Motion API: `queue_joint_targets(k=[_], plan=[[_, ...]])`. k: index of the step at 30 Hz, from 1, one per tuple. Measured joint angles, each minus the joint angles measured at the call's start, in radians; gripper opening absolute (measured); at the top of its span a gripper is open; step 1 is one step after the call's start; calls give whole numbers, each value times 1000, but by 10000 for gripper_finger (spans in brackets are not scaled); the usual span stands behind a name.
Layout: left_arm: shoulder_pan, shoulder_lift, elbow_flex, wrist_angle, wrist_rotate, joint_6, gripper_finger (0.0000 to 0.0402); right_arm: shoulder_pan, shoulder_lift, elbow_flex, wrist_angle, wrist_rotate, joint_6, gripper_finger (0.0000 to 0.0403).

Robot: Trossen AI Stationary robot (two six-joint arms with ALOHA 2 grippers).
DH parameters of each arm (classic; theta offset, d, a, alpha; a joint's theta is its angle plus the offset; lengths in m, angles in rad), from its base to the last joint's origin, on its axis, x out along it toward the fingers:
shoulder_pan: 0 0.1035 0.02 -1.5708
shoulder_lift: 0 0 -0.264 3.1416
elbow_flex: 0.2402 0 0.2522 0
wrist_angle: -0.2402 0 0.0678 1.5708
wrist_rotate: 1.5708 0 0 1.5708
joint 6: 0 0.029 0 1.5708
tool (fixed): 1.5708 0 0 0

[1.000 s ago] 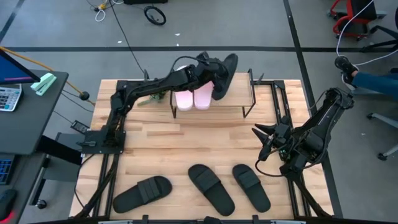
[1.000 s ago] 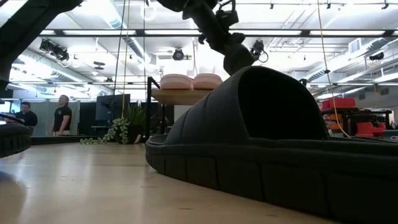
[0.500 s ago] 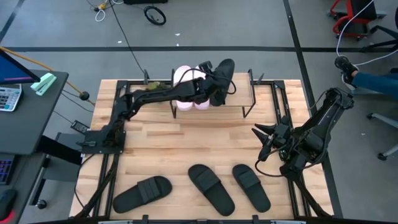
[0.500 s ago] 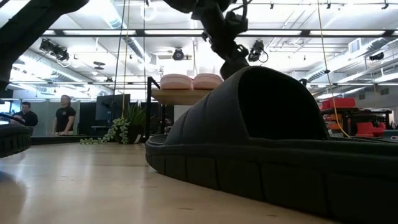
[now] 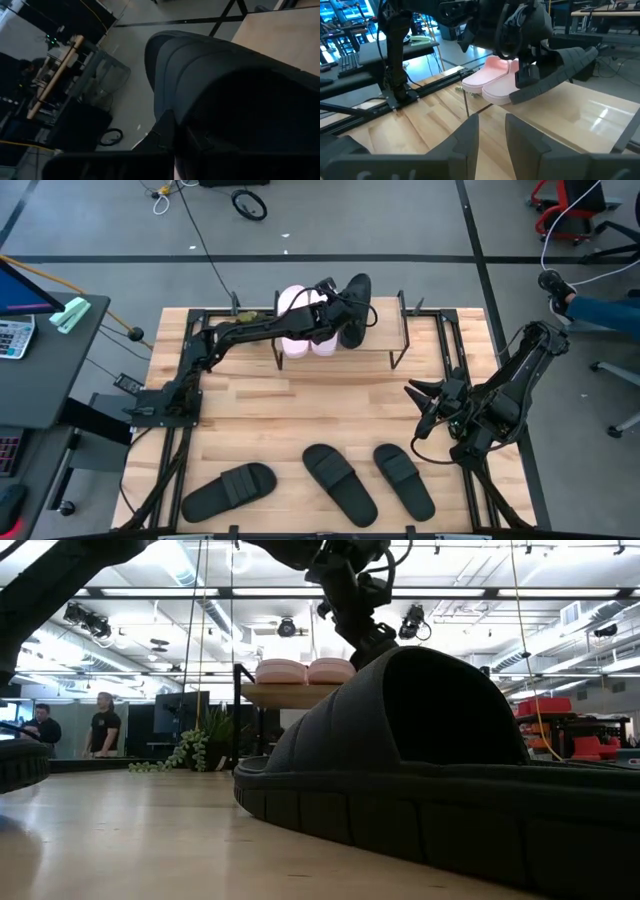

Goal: Pick and place slides into the shelf
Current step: Put the top black slide on the shelf

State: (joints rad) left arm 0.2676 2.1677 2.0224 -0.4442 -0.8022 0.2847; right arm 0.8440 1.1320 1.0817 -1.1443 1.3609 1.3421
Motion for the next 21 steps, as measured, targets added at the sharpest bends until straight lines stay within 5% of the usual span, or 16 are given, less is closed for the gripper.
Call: queue_joint_targets(k=[21], plan=[[17,2,-2,-11,145,41,84,0,1,0,13,-1,0,101]])
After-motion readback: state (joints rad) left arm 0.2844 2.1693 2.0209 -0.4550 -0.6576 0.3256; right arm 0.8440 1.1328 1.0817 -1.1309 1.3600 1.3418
